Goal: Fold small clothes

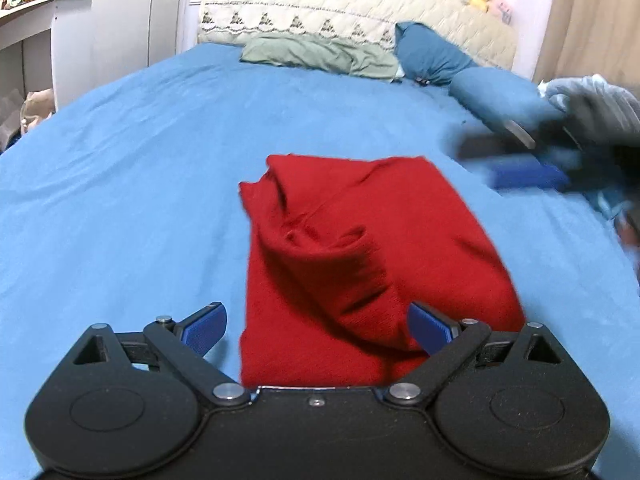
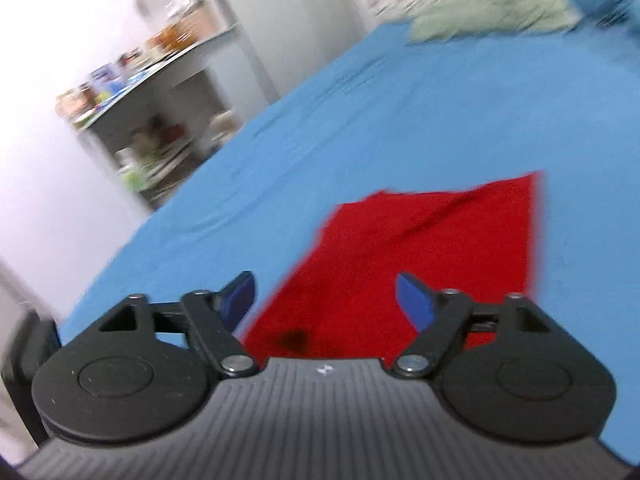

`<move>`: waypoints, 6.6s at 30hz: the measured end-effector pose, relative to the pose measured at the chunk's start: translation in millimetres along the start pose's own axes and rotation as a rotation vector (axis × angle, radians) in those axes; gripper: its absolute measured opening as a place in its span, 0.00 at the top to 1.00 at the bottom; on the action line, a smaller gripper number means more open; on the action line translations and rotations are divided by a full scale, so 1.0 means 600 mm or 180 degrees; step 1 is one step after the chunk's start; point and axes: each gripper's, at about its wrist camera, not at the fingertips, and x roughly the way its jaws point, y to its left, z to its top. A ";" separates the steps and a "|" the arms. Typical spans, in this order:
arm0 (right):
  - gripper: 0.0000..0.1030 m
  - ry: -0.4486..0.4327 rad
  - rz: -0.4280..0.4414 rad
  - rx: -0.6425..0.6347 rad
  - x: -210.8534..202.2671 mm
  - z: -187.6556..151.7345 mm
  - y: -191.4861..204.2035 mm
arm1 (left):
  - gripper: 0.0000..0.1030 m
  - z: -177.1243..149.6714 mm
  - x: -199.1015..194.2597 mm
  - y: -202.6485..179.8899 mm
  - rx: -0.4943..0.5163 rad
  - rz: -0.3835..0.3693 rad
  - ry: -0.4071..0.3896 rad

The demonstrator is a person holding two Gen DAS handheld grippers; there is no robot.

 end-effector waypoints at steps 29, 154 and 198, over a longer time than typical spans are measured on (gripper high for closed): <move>0.10 -0.0054 -0.1354 -0.0499 -0.003 -0.254 -0.039 | 0.19 0.028 0.036 0.017 -0.0536 0.0014 -0.0055; 0.00 0.0252 -0.1762 0.0304 -0.598 -0.353 0.122 | 0.00 -0.190 -0.527 -0.281 0.0418 0.0816 0.0086; 0.00 0.0306 -0.1820 0.0363 -0.601 -0.365 0.122 | 0.00 -0.192 -0.543 -0.294 0.0431 0.0786 -0.0097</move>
